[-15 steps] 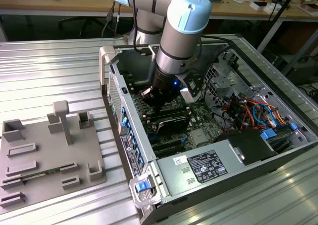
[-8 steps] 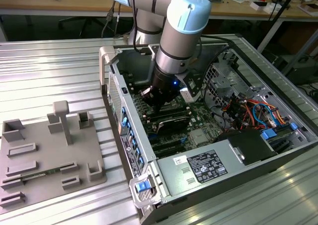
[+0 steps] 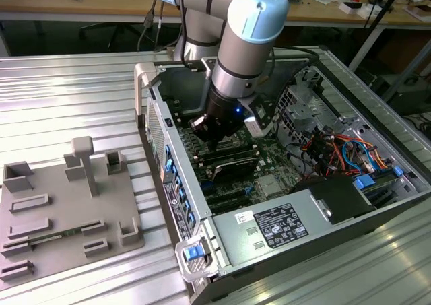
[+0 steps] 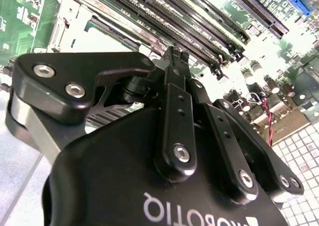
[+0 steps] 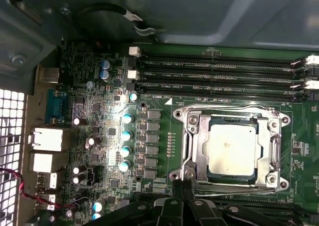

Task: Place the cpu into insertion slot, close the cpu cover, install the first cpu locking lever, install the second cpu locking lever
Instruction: 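Install the second cpu locking lever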

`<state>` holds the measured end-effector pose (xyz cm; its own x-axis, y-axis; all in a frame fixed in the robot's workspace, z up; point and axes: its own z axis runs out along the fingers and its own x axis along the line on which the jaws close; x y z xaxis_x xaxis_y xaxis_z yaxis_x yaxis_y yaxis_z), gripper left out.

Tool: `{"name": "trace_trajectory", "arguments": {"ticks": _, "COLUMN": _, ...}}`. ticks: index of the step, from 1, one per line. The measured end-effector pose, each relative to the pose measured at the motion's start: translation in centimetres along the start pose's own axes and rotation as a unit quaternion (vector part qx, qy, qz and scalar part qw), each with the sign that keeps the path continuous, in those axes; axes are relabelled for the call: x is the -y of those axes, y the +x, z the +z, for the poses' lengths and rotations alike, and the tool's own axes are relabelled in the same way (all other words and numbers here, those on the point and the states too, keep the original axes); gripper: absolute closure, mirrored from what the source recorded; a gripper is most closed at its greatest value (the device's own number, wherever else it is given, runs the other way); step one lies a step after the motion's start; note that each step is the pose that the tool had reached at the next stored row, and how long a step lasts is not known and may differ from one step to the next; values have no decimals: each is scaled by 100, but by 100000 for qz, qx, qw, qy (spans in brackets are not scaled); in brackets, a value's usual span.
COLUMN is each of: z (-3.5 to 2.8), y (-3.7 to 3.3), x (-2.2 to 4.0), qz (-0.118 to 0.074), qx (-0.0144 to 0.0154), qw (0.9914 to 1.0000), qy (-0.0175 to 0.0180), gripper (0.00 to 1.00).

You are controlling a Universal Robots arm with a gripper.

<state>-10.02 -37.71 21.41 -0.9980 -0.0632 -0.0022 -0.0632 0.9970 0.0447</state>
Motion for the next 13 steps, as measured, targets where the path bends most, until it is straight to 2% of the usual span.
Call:
{"name": "trace_trajectory", "arguments": {"ticks": 6, "z": 6, "y": 1, "x": 20, "qz": -4, "qx": 0, "qw": 100000, "qy": -56, "gripper": 89}}
{"name": "trace_trajectory", "arguments": {"ticks": 11, "z": 35, "y": 1, "x": 20, "qz": -2, "qx": 29, "qw": 99999, "qy": -547, "gripper": 89}}
{"name": "trace_trajectory", "arguments": {"ticks": 13, "z": 40, "y": 0, "x": 16, "qz": -8, "qx": 39, "qw": 99998, "qy": -628, "gripper": 89}}
